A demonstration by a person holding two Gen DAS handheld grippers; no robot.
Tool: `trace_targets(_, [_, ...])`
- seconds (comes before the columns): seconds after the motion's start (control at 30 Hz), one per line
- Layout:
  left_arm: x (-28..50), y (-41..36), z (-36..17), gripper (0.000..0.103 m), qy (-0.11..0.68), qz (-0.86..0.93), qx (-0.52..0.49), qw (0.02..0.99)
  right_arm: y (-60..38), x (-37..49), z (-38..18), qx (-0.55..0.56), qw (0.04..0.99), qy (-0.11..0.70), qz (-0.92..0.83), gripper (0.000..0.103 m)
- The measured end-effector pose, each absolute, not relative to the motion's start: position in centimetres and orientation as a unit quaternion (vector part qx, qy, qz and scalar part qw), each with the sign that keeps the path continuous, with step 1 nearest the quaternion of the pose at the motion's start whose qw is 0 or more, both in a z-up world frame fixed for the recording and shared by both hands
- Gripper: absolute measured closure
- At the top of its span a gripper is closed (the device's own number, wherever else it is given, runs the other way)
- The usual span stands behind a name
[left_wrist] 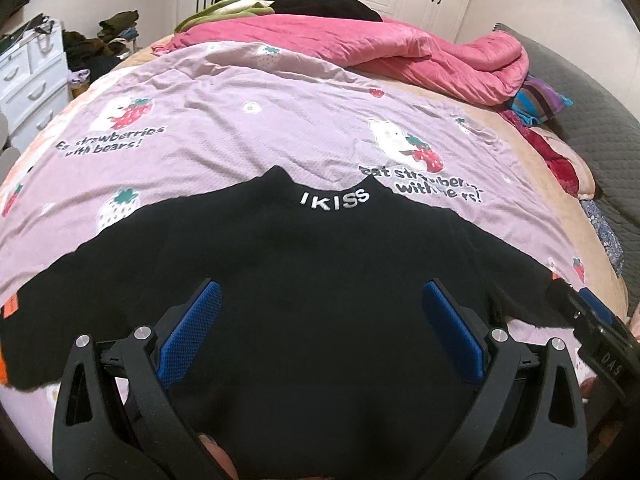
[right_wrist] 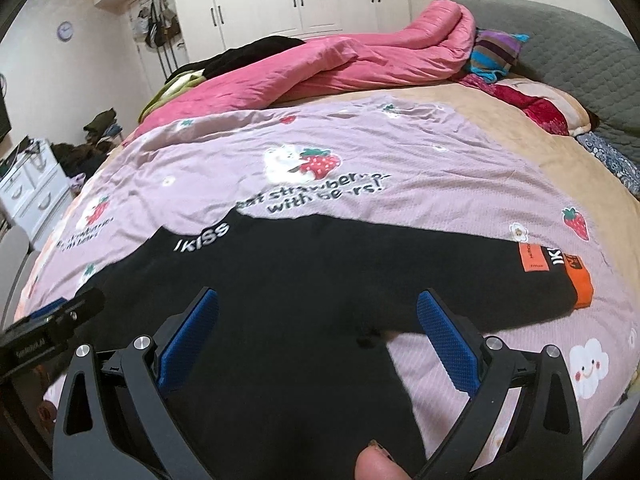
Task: Fold small clothes
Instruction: 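Move the right tool over the sleeve with the orange cuff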
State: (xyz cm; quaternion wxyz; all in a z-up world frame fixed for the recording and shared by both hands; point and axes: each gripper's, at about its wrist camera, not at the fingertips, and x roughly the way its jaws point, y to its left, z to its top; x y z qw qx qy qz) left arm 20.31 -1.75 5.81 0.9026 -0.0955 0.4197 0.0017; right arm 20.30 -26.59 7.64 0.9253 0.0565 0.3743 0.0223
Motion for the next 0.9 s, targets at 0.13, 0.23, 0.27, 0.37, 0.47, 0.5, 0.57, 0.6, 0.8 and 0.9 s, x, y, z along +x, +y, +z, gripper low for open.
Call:
trace_targets(0.13, [22.0,-2.0,5.1,0.008,0.419,-0.001,-0.093,0.903,-28.1,21.9,7.2,0.066,0.925,0.374,0.003,0.004])
trace_targets(0.23, [23.0,-2.1,4.2,0.008,0.419,0.003,-0.085,0.904,-29.5,22.7,6.6,0.079,0.925,0.372,-0.016,0.004])
trace_targets(0.27, [23.4,-2.1,3.9,0.008,0.42,0.004,-0.082,0.904,-30.0,22.9,6.4,0.081,0.925,0.372,-0.023,0.004])
trace_targets(0.37, [24.1,-2.2,3.1,0.008,0.423,0.001,-0.076,0.903,-31.9,23.5,5.4,0.09,0.921,0.376,-0.053,0.004])
trace_targets(0.47, [24.7,-2.4,2.6,0.008,0.422,-0.002,-0.066,0.904,-33.4,23.8,4.6,0.099,0.917,0.379,-0.074,0.004])
trace_targets(0.5, [24.7,-2.5,2.5,0.008,0.422,-0.004,-0.066,0.904,-34.2,23.8,4.3,0.104,0.916,0.379,-0.086,0.004])
trace_targets(0.57, [24.9,-2.8,2.0,0.008,0.424,-0.012,-0.066,0.903,-35.1,23.8,3.7,0.109,0.913,0.38,-0.101,0.004])
trace_targets(0.6, [25.0,-3.0,1.9,0.008,0.425,-0.015,-0.065,0.903,-35.9,23.8,3.4,0.113,0.91,0.382,-0.111,0.004])
trace_targets(0.8, [25.1,-4.9,0.8,0.008,0.433,-0.05,-0.054,0.898,-39.2,23.4,2.3,0.131,0.901,0.384,-0.151,0.004])
trace_targets(0.9, [25.0,-5.7,0.3,0.008,0.436,-0.063,-0.049,0.897,-41.0,23.0,1.8,0.138,0.897,0.383,-0.17,0.004])
